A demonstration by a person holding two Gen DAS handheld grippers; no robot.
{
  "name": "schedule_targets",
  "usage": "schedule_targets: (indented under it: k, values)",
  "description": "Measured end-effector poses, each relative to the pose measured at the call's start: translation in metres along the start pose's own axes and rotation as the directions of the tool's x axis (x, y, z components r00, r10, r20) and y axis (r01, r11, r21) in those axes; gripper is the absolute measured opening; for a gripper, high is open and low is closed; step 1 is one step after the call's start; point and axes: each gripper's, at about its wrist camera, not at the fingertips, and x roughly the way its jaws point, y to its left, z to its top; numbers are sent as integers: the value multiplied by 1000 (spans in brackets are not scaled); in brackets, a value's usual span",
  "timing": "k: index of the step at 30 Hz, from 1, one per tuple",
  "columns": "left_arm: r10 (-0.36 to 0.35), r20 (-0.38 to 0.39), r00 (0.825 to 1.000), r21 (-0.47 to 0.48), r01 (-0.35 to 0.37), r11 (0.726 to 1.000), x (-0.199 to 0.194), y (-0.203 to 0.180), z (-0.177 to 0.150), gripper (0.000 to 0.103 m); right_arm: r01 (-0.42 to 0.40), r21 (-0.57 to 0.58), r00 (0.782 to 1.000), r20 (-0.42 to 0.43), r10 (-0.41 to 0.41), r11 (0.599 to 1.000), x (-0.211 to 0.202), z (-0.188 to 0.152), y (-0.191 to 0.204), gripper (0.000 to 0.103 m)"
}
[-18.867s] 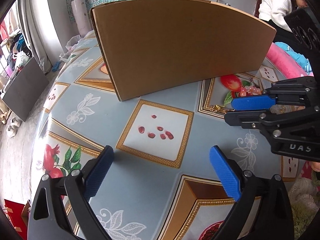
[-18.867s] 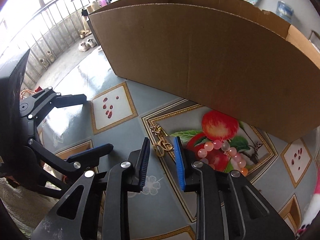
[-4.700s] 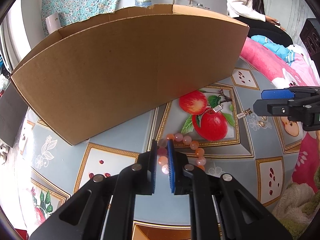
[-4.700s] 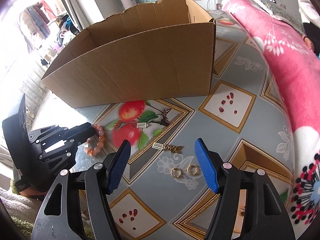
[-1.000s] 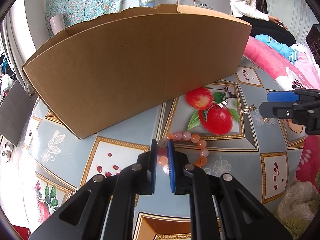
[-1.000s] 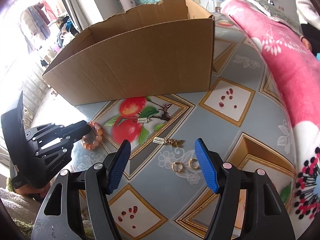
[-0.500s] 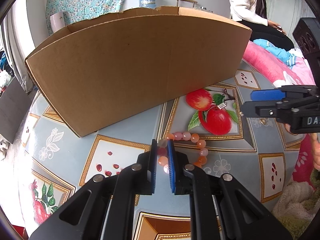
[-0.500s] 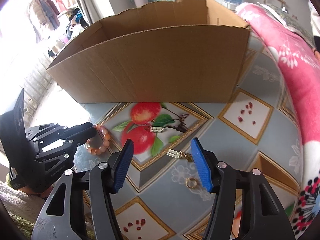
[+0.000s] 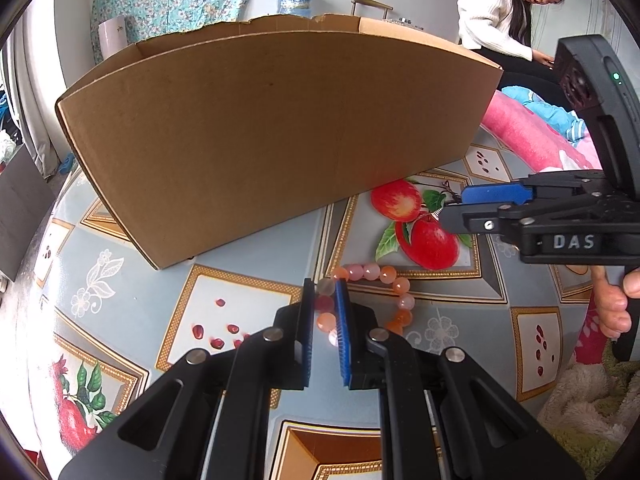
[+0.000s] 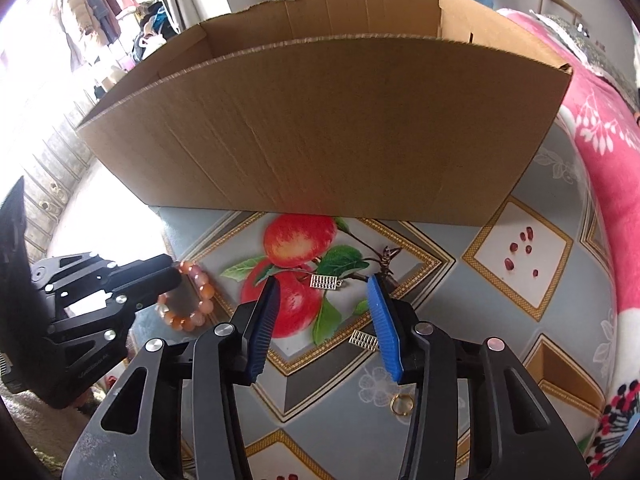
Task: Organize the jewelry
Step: 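Close the right gripper on the gold bar earring, then lift the gold earring with the right gripper while the left gripper carries the bracelet to the box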
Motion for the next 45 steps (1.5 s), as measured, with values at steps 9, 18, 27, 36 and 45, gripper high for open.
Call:
schedule_targets:
  k: [9,18,27,36,45]
  values:
    - [-5,4,1000,-7,5,1000,-1,2,0,10,73,-78,997,16,-72,994,15,11,21,34]
    - [-4,4,1000,-7,4,1000,0,1,0,10,94,-67,995,34,-92,993,21,16,28,23]
    - [-4,5,1000,-8,4,1000,0,1,0,10,72,-53,996,50,-69,996,16,9,17,12]
    - [-14,11,1000,-30,14,999,0,4,-1,10,54,-20,995,86,-52,998,-7,-9,-8,12]
    - [-2,-2,1000,-11,2,1000,-2,0,1,10,38,23,990,138,-41,999,-32,-29,-22,12]
